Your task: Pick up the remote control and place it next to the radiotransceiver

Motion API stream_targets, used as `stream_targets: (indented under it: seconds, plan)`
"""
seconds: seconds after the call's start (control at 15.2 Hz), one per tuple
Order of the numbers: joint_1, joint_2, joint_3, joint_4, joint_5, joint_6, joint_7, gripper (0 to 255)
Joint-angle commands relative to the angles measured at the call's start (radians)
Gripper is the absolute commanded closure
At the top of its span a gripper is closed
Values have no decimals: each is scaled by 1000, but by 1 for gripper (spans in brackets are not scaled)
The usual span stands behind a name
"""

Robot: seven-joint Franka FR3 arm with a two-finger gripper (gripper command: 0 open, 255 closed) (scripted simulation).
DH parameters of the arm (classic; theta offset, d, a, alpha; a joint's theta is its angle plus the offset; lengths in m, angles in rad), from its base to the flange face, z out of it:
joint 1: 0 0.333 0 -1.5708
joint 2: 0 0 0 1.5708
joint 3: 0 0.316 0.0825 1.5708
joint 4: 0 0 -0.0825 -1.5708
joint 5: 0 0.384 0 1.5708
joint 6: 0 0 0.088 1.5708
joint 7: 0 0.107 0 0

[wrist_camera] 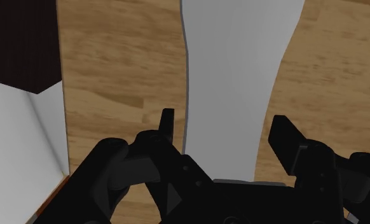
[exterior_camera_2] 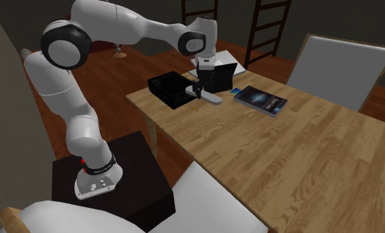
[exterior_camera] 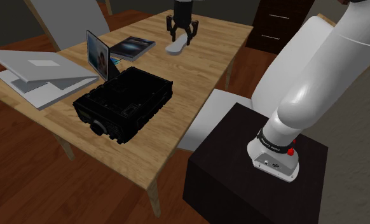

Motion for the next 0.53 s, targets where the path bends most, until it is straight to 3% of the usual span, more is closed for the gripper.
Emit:
stream_targets:
  seconds: [0.0, 0.46]
  plan:
    - [5, 1, 5, -20, 0, 21, 11, 255]
    - [5, 21, 5, -91, 1, 113, 9, 255]
